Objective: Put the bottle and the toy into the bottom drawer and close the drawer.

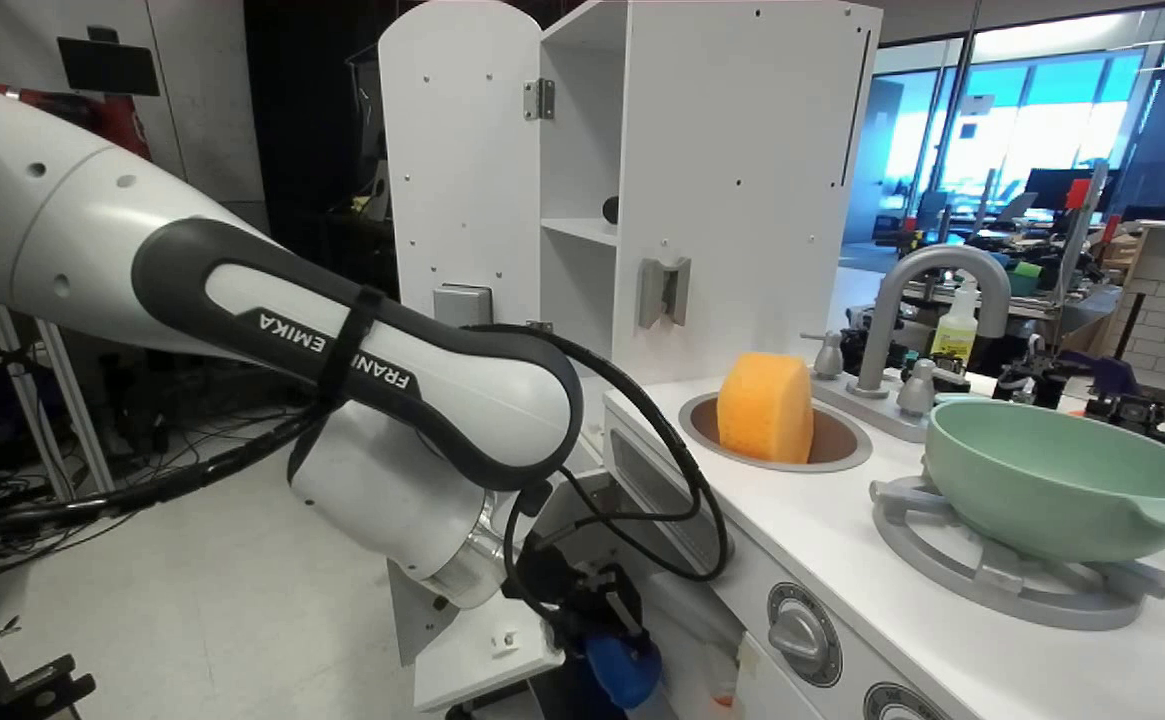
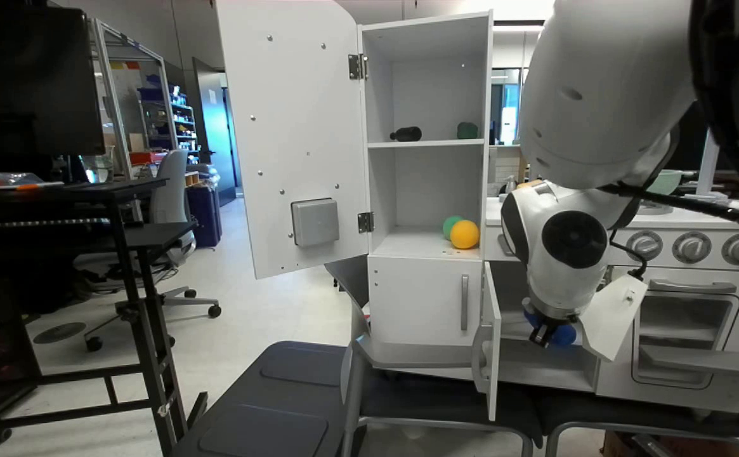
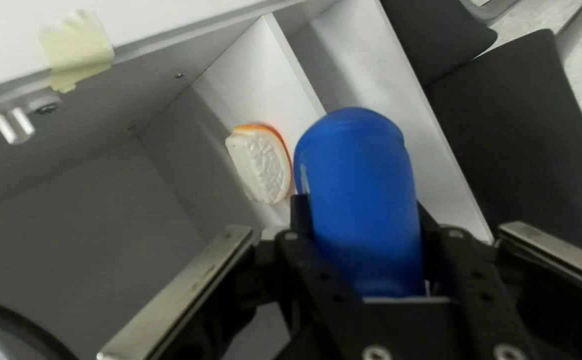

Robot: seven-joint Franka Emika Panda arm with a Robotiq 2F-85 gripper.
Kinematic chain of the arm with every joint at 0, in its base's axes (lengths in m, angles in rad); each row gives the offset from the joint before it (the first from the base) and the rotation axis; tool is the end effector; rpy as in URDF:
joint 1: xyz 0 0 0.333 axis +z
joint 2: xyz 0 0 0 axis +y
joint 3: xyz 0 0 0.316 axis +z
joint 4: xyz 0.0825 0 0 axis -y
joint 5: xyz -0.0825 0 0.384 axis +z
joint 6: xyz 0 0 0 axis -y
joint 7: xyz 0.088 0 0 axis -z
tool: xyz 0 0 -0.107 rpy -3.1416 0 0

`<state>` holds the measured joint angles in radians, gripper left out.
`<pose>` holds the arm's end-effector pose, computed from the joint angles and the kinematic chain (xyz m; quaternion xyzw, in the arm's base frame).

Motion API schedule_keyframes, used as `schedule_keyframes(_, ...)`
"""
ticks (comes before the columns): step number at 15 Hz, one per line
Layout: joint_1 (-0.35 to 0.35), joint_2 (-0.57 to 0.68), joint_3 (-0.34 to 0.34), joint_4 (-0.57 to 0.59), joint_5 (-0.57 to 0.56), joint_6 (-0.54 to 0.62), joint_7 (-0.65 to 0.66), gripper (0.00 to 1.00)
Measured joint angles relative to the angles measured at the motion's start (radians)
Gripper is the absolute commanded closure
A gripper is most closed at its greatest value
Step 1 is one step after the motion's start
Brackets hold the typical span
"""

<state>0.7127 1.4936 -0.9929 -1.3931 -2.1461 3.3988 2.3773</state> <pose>0.5981 -0.0090 -0.0056 0.8967 0.2228 0.2148 0.3166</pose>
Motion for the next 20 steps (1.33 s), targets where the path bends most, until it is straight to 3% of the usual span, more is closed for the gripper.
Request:
schedule_keyframes(9, -0.047, -0.003, 0.016, 0.003, 0.002, -0.175, -0.003, 0.79)
schedule_keyframes(18, -0.107, -0.004, 0.082, 0.023, 0.054, -0.340, -0.079, 0.79)
schedule_keyframes(20, -0.155, -0.036, 0.159, 0.026, 0.067, -0.438, -0.164, 0.79)
